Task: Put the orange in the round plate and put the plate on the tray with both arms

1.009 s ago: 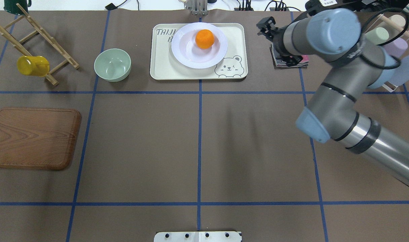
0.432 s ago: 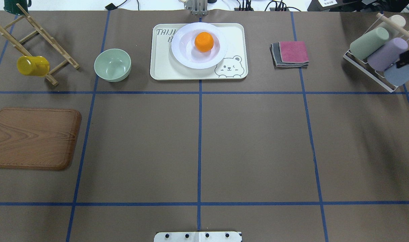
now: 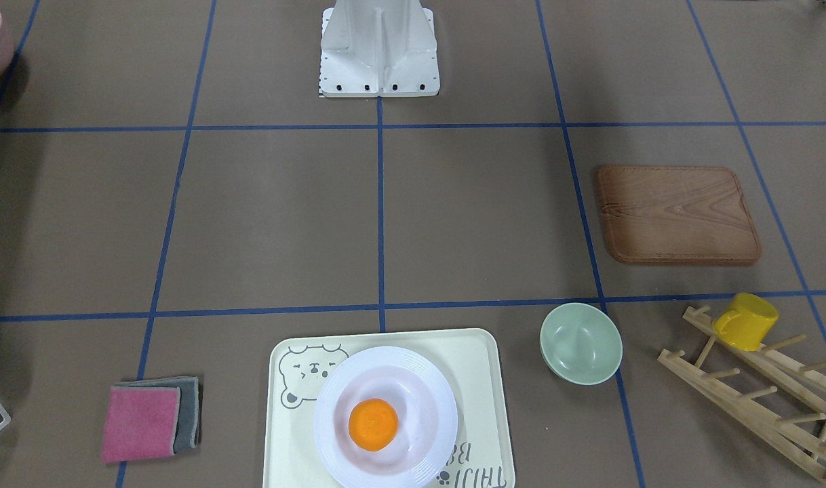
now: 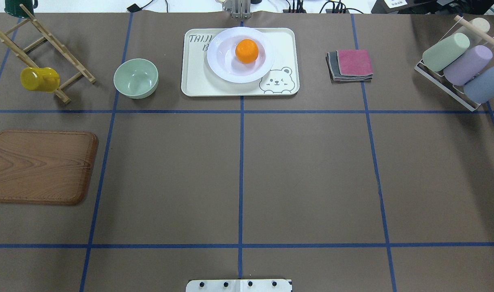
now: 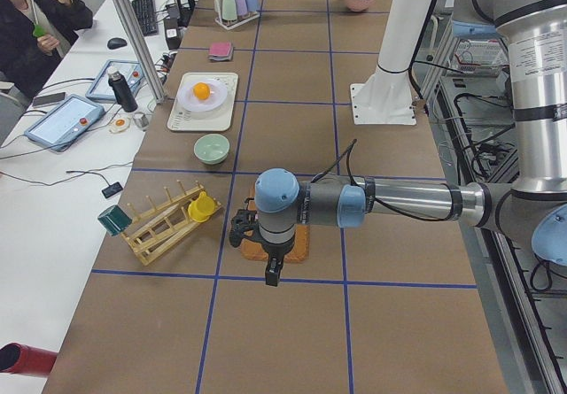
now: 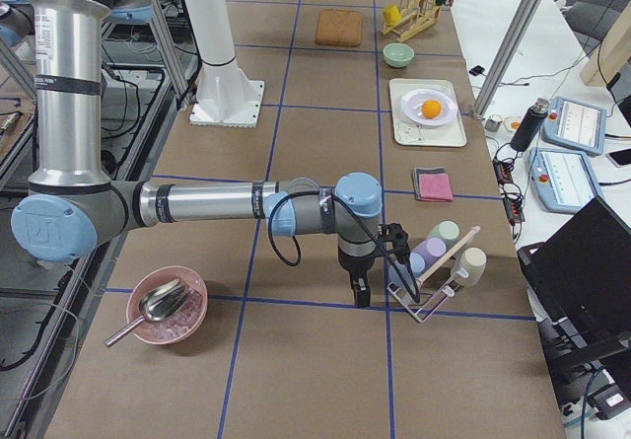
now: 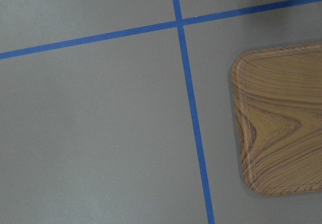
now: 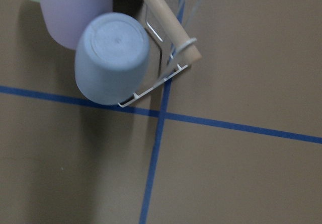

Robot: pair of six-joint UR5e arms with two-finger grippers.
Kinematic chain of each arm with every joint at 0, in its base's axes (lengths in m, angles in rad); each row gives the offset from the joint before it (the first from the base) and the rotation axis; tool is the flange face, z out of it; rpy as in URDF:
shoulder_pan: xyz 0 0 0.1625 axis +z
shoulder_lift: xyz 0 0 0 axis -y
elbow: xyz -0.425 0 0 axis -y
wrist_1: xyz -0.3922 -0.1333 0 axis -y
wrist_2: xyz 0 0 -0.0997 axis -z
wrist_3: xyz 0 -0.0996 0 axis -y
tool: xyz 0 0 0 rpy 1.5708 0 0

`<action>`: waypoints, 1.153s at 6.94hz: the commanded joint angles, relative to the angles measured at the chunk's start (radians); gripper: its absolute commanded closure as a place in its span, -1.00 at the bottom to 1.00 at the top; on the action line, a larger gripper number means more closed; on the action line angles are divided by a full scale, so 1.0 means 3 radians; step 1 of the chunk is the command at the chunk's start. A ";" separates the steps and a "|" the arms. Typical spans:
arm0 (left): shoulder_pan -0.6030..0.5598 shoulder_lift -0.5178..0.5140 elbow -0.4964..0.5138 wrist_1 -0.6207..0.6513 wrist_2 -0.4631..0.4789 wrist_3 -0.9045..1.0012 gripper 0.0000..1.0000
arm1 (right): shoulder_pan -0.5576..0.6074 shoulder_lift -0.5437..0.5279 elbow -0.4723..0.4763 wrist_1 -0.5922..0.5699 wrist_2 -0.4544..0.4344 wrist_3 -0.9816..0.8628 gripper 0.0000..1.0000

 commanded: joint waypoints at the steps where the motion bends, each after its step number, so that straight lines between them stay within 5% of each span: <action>1: 0.0001 0.0007 0.0004 0.0000 0.0000 -0.0001 -0.98 | 0.0086 -0.0124 0.0057 -0.0190 0.0195 -0.0194 -1.00; 8: -0.0004 0.0012 -0.0011 -0.0010 0.0005 -0.0001 -0.98 | 0.0086 -0.0232 -0.0051 -0.0185 0.0507 -0.0184 -1.00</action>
